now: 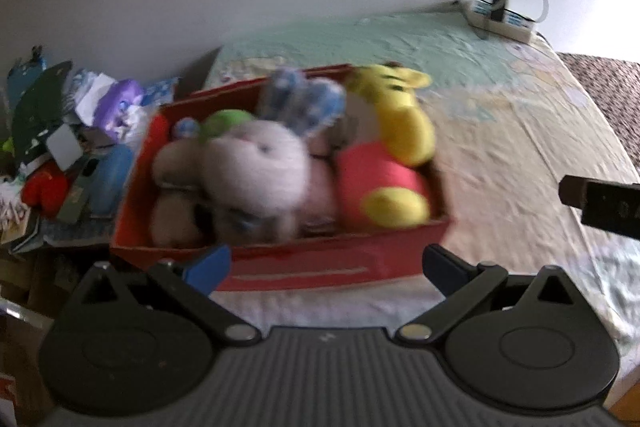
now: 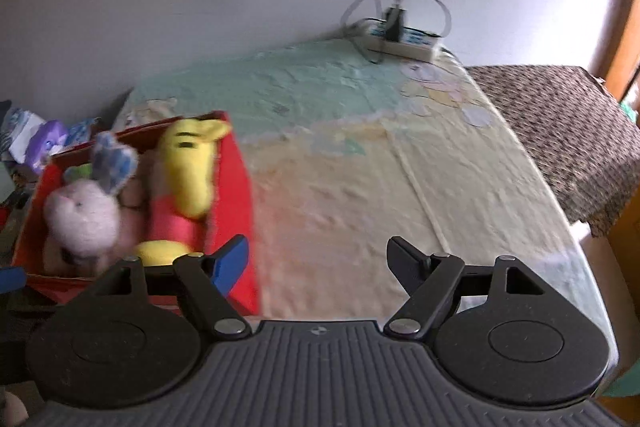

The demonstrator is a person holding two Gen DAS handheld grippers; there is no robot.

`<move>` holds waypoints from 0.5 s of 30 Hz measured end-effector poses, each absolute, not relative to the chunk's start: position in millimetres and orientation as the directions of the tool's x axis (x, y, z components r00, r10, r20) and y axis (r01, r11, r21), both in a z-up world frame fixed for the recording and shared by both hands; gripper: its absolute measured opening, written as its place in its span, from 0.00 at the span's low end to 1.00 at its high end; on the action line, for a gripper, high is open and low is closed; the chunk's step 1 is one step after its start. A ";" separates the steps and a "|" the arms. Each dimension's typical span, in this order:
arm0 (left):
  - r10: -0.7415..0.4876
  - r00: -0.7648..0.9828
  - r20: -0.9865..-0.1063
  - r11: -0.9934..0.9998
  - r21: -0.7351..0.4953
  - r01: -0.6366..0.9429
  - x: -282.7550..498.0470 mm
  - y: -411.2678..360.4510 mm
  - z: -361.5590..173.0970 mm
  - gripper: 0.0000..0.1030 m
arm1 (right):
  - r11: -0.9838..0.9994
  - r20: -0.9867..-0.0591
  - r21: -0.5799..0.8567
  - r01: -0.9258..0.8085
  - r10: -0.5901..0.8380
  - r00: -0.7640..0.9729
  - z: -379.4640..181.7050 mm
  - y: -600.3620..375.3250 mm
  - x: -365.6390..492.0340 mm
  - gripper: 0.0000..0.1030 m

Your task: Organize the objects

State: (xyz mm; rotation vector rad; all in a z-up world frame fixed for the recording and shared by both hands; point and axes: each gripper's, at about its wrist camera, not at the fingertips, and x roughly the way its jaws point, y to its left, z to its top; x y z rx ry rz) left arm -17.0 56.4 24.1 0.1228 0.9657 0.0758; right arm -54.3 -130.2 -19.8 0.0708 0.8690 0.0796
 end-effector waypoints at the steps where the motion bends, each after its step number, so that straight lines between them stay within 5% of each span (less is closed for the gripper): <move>1: 0.121 0.566 -0.815 0.991 0.135 -0.017 -14.5 66.0 24.5 0.99 | 0.994 -0.759 0.095 -0.052 0.106 0.642 -19.4 -122.1 -54.0 0.76; 15: 0.159 0.561 -0.812 0.987 0.139 -0.079 2.2 155.9 17.1 0.99 | 0.979 -0.735 0.129 -0.159 0.202 0.647 -9.5 -39.5 -42.4 0.76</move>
